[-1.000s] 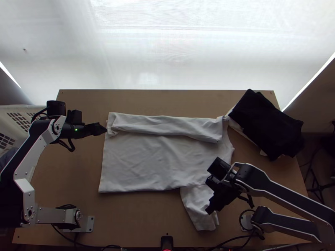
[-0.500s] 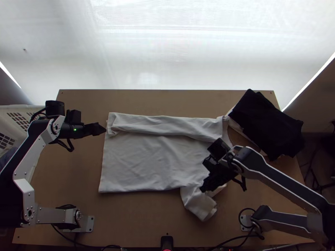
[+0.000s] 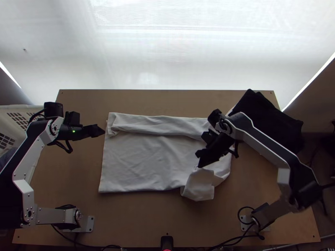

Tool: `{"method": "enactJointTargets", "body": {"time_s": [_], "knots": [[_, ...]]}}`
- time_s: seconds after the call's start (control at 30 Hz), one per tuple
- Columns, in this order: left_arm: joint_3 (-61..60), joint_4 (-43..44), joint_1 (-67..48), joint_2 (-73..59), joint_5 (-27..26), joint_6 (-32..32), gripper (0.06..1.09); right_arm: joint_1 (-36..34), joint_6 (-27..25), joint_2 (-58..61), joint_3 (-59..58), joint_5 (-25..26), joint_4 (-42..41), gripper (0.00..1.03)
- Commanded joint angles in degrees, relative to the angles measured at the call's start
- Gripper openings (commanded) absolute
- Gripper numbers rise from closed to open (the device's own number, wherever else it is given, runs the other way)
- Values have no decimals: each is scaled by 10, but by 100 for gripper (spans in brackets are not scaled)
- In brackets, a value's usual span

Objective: Fold the t-shirt

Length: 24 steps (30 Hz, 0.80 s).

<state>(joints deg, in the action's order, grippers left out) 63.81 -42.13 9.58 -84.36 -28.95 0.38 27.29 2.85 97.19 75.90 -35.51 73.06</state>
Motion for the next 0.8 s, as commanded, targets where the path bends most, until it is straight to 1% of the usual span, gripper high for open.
{"method": "enactJointTargets", "body": {"time_s": [0.0, 0.07, 0.17, 0.27, 0.33, 0.37, 0.4, 0.47, 0.5, 0.53, 0.57, 0.63, 0.67, 0.7, 0.73, 0.77], "knots": [[-7, 0, -6, 1, -1, 1, 102, -54, 2, 156, 124, -56, 38, 3], [-7, 0, -7, 1, -1, 1, 102, -75, 51, 198, 153, -54, 6, 3], [-8, -1, -7, 2, -1, 1, 102, -96, 117, 223, 169, -45, -61, 3], [-11, -3, -7, 6, -2, 1, 102, -101, 149, 221, 174, -2, -105, 3], [-13, -4, -7, 9, -2, 1, 102, -98, 151, 219, 172, 24, -112, 3], [-14, -5, -7, 9, -2, 1, 102, -96, 151, 216, 169, 46, -121, 5], [-15, -5, -7, 9, -2, 1, 102, -94, 151, 209, 162, 57, -126, 14], [-16, -6, -8, 9, -3, 1, 102, -86, 140, 198, 150, 60, -126, 39], [-16, -6, -10, 9, -3, 1, 102, -81, 133, 186, 140, 64, -126, 43], [-16, -6, -10, 9, -3, 1, 102, -76, 125, 168, 128, 70, -129, 44], [-16, -6, -11, 9, -3, 1, 102, -72, 119, 147, 113, 76, -140, 47], [-16, -6, -10, 9, -4, 1, 102, -65, 95, 105, 86, 90, -142, 62], [-16, -6, -10, 10, -4, 1, 102, -61, 82, 84, 70, 90, -142, 73], [-17, -6, -8, 10, -4, 1, 102, -58, 66, 63, 52, 90, -135, 90], [-17, -7, -7, 10, -4, 1, 102, -52, 51, 44, 41, 93, -121, 99], [-18, -7, -6, 11, -4, 2, 102, -46, 34, 23, 29, 109, -105, 99]]}}
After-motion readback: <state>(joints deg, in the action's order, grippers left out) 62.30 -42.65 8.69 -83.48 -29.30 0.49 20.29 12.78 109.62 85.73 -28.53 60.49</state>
